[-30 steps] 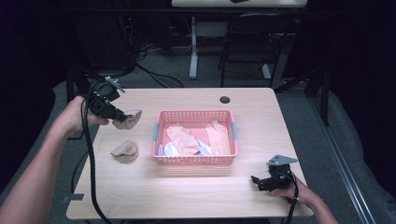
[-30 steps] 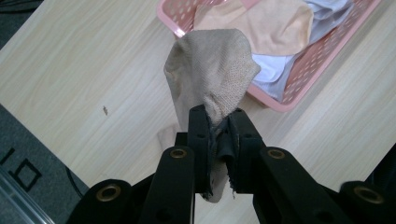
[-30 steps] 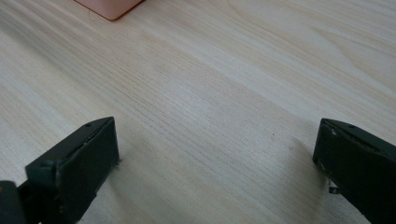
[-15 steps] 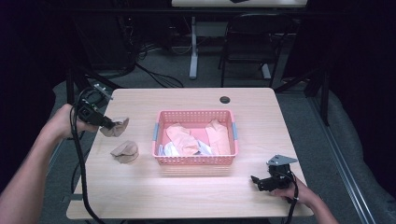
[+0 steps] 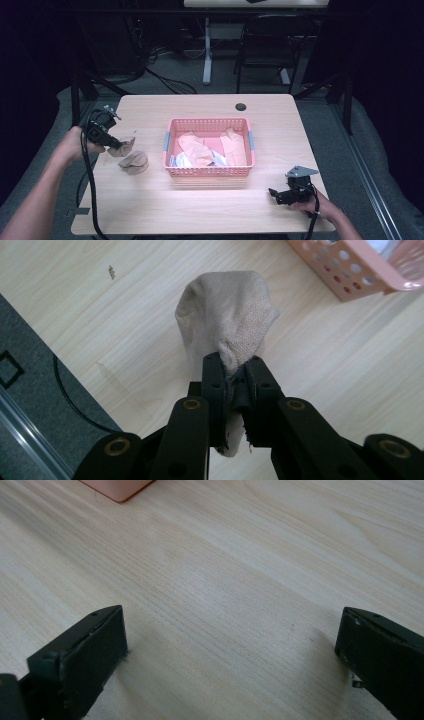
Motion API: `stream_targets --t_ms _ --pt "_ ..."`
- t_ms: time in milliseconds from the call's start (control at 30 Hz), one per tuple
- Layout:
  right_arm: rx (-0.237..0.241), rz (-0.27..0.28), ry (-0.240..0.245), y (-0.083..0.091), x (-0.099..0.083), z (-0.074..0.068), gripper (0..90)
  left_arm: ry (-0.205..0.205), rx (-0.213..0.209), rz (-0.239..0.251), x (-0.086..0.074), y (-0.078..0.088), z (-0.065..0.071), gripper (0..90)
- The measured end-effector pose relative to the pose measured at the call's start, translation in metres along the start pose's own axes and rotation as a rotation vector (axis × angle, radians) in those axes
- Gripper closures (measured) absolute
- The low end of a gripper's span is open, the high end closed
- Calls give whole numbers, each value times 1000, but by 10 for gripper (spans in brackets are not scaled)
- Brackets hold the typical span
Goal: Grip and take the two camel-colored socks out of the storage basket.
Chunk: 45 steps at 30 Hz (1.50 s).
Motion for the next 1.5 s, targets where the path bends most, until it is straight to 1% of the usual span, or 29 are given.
stream_targets --t_ms 133,233,267,300,533,567,633,667,700,733,767,867,900,1000,1067,1133,1167,1233,1300,1333,1400,1433,1467,1500 --pt "1 -1 1 0 0 0 0 15 -6 -16 -3 -17 -1 814" --pt "1 -1 1 0 0 0 0 25 -3 -20 -3 -27 -2 814" --pt "1 -1 1 0 0 0 0 29 -9 -20 -3 -30 -2 814" --pt "1 -1 1 0 0 0 0 32 -16 -17 -2 -32 -2 814" --pt "1 -1 1 0 0 0 0 61 -4 -8 5 -42 -5 814" --pt "1 -1 1 0 0 0 0 62 -2 -10 5 -43 -6 814" --pt "1 -1 1 0 0 0 0 73 17 -12 7 -47 -9 814" --pt "1 -1 1 0 0 0 0 83 17 -12 8 -49 -11 813" --pt "1 -1 1 0 0 0 0 82 23 -14 9 -51 -13 813" --pt "1 -1 1 0 0 0 0 95 23 -15 9 -52 -13 813" --pt "1 -1 1 0 0 0 0 92 28 -21 9 -54 -15 813" --pt "1 -1 1 0 0 0 0 115 31 -21 10 -61 -18 811" --pt "1 -1 1 0 0 0 0 116 36 -21 11 -63 -20 809" --pt "1 -1 1 0 0 0 0 150 34 -15 12 -70 -24 796" --pt "0 0 0 0 0 0 0 160 37 5 13 -72 -25 745" --pt "1 -1 1 0 0 0 0 172 53 23 13 -71 -27 675" --pt "1 -1 1 0 0 0 0 185 64 37 13 -70 -28 617" --pt "-1 0 1 0 0 0 0 213 70 65 12 -67 -29 492" --pt "-6 -2 2 0 0 0 0 236 80 97 10 -61 -29 397" --pt "-6 -2 2 0 0 0 0 251 85 123 8 -57 -28 353" --pt "-3 -1 0 0 0 0 0 263 90 157 6 -50 -26 294" --pt "-5 -3 2 0 0 0 0 258 113 180 3 -45 -24 262" --pt "-4 -2 1 0 0 0 0 256 123 186 2 -43 -22 237" --pt "-2 -1 0 0 0 0 0 259 125 203 -1 -41 -19 210"
Point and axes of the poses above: each handheld gripper's, and its own axes: y roughly backward along the jaws, x roughly out of its top, z roughly to its right, the point moved 6 cm from there along -y, roughly forward along the jaws, and after that the axes turned 6 degrees about -z, right-handed, at the moved point
